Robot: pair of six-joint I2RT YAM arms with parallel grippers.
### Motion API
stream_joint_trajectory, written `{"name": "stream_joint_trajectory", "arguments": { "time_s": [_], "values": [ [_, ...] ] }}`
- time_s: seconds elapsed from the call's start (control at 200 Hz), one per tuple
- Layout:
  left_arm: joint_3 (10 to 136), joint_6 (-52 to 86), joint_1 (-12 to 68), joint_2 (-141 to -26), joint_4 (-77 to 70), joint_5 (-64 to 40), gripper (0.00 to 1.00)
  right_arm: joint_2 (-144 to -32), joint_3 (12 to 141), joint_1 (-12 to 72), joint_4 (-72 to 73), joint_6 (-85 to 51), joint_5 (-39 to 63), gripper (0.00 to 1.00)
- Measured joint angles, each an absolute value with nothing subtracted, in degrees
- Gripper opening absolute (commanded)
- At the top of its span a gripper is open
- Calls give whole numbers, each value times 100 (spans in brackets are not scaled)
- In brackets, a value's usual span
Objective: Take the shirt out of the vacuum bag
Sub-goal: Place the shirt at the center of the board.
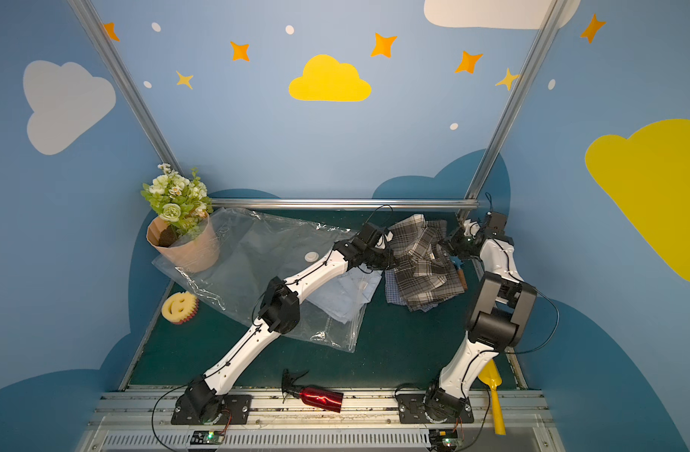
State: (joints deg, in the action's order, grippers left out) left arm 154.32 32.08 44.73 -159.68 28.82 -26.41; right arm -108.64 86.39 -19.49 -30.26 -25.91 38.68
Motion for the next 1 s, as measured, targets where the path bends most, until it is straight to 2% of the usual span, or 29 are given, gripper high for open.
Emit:
{"name": "stream_joint_trajectory", "arguments": {
  "time_s": [0.375, 0.626, 0.681, 0.796, 0.846, 0.926, 1.001],
  "values": [
    [15723, 3321, 4379, -15965, 2851, -2624, 14, -11155, 8884, -1999, -3162, -2491, 3848, 0],
    [15485, 3240, 4344, -15559, 2936, -2624, 15, -10497, 8879, -1953, -3553, -2357, 3767, 0],
    [15432, 3229, 4344, -15434, 2930, -2626, 21, -10394, 8882, -1940, -3577, -2338, 3767, 0],
    [15408, 3221, 4333, -15345, 2862, -2641, 49, -10429, 8882, -1935, -3586, -2309, 3754, 0],
    [15329, 3291, 4327, -15338, 2803, -2665, 58, -10503, 8882, -1935, -3581, -2309, 3754, 0],
    [15150, 3356, 4313, -15356, 2779, -2738, 65, -10674, 8882, -1935, -3566, -2311, 3752, 0],
    [15004, 3454, 4300, -15410, 2738, -2821, 66, -10822, 8882, -1942, -3533, -2314, 3736, 0]
  ]
}}
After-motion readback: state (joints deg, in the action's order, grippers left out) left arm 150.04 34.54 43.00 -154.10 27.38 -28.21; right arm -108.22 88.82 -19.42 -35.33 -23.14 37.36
